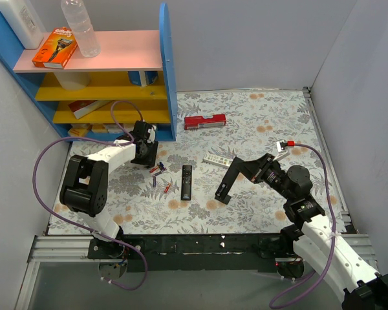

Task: Load the batteries into the remote control
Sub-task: Pick up the battery from the center of the board.

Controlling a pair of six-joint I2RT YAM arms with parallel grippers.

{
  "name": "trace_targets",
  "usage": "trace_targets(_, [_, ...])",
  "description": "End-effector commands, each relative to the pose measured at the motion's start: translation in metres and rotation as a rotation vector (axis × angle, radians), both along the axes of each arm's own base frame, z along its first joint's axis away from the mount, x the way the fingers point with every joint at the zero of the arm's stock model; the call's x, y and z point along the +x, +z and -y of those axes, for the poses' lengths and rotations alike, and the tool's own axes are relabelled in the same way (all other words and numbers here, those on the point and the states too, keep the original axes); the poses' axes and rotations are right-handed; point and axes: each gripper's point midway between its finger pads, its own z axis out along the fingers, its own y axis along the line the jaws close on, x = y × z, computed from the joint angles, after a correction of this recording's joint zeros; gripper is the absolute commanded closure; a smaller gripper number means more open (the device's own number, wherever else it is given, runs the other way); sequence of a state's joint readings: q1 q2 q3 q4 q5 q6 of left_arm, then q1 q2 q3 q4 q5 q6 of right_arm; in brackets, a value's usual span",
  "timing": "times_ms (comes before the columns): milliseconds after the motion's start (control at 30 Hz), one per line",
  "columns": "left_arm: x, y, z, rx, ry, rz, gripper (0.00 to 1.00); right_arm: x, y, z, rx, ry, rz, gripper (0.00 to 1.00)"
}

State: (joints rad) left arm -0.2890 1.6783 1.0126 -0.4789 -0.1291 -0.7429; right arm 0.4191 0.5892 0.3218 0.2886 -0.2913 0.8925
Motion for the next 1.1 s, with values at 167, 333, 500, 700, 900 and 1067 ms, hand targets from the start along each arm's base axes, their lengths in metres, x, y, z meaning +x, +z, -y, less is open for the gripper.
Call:
trace_targets(167, [-0.004,-0.005,0.004,-0.017,-0.057,-0.014,0.59,-0.002,0.036,-0.002,0.047,0.02,0.085,0.99])
trace_targets(333, [-0.008,-0.009,0.003,-0.003,-0.055,-0.022,0.61,-0.001,0.034,-0.003,0.046,0.02,0.079,0.99])
trace_targets(500, [-0.008,-0.012,0.002,0.006,-0.042,-0.031,0.65,-0.001,0.033,-0.003,0.046,0.023,0.078,0.99])
trace_targets(700, [-0.011,-0.018,-0.003,0.034,-0.004,-0.047,0.75,-0.002,0.032,-0.002,0.047,0.02,0.074,0.99])
trace_targets(900, [-0.015,-0.02,-0.013,0.065,0.077,-0.046,0.85,-0.002,0.029,-0.001,0.047,0.011,0.073,0.99])
trace_targets(1067, [-0.016,-0.016,-0.015,0.067,0.107,-0.047,0.98,-0.002,0.029,0.0,0.05,0.005,0.072,0.99])
